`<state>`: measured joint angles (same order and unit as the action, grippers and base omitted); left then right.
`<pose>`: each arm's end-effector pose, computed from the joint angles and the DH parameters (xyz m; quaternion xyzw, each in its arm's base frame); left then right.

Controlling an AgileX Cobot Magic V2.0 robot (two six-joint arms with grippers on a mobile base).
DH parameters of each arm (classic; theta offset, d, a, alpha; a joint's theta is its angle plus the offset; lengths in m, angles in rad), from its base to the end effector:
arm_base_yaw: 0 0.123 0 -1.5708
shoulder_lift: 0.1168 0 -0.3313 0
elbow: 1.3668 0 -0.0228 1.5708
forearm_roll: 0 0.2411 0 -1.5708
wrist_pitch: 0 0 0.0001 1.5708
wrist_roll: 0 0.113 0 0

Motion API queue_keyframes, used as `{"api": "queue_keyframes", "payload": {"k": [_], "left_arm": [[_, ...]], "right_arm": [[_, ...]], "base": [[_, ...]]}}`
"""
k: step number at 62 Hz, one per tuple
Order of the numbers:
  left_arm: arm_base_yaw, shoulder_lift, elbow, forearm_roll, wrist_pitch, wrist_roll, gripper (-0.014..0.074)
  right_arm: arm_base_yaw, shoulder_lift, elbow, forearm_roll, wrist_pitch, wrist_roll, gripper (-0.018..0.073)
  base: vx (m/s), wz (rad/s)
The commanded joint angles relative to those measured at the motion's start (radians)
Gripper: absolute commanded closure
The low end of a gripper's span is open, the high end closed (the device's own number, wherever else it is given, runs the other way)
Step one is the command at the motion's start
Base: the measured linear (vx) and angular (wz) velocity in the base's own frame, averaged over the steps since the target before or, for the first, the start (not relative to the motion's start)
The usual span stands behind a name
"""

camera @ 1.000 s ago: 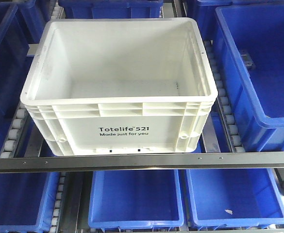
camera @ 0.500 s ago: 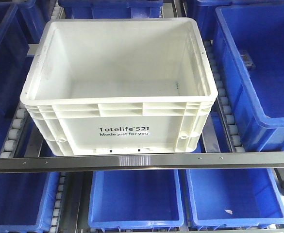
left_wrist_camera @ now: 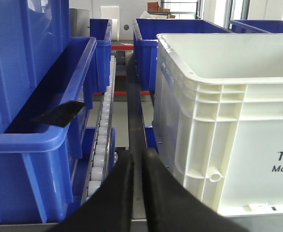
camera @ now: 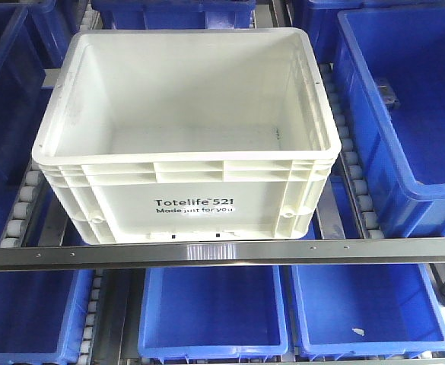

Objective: Move bin from left to right shelf

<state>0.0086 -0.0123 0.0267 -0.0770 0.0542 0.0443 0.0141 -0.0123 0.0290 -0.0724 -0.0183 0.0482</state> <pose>0.0223 -0.0003 0.1999 -0.0129 0.7003 -0.0100 0.7136 0.0220 0.0005 0.2072 -0.0134 0.6749 -0.0033 0.7378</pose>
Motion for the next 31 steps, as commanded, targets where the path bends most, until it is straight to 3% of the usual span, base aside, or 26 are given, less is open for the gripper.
{"api": "queue_keyframes", "payload": {"k": [1, 31], "left_arm": [[-0.003, -0.01, -0.022, -0.009, -0.077, -0.007, 0.0568], [-0.003, -0.01, -0.022, -0.009, -0.077, -0.007, 0.0568]], "right_arm": [[-0.006, -0.012, 0.011, -0.005, -0.075, -0.002, 0.0568], [-0.006, -0.012, 0.011, -0.005, -0.075, -0.002, 0.0568]], "base": [[0.0, 0.0], [0.0, 0.0]]}}
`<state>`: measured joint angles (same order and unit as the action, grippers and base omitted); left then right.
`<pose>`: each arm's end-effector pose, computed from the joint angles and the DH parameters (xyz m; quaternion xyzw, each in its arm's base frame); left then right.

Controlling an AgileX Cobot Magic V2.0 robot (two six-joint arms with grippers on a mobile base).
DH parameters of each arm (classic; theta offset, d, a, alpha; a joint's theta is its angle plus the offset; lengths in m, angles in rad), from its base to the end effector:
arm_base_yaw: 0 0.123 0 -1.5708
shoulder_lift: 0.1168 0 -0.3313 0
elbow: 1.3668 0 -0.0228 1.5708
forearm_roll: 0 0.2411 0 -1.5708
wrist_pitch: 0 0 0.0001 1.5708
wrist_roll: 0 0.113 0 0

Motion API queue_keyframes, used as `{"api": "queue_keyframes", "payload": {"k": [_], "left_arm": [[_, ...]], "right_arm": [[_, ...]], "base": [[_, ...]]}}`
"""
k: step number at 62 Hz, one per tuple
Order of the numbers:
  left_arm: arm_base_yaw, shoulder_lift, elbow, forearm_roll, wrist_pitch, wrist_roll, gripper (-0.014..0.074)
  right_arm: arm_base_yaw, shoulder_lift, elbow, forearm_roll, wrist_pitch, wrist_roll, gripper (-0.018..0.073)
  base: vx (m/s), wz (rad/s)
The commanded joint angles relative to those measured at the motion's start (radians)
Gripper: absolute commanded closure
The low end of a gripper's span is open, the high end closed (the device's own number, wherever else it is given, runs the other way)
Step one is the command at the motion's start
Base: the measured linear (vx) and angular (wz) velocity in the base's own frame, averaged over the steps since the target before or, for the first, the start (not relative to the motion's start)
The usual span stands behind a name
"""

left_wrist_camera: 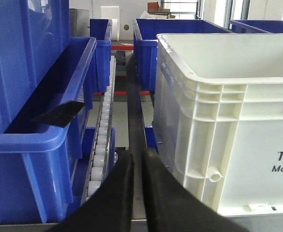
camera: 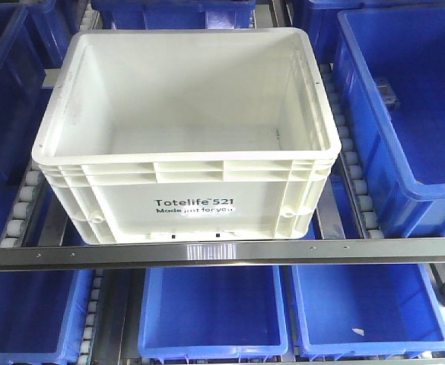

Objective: Move bin from left to right shelf

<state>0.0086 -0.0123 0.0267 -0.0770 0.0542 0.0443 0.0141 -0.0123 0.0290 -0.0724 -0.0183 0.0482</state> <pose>0.0223 -0.0003 0.1999 -0.0129 0.7003 -0.0100 0.7136 0.0220 0.0005 0.2072 -0.0134 0.6749 -0.0033 0.7378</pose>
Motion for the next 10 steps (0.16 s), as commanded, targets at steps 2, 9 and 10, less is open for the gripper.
{"api": "queue_keyframes", "payload": {"k": [2, 9, 10], "left_arm": [[-0.003, -0.01, -0.022, -0.009, -0.077, -0.007, 0.0568], [-0.003, -0.01, -0.022, -0.009, -0.077, -0.007, 0.0568], [-0.003, -0.01, -0.022, -0.009, -0.077, -0.007, 0.0568]], "right_arm": [[-0.006, -0.012, 0.011, -0.005, -0.075, -0.002, 0.0568], [-0.006, -0.012, 0.011, -0.005, -0.075, -0.002, 0.0568], [-0.006, -0.012, 0.011, -0.005, -0.075, -0.002, 0.0568]], "base": [[0.0, 0.0], [0.0, 0.0], [0.0, 0.0]]}}
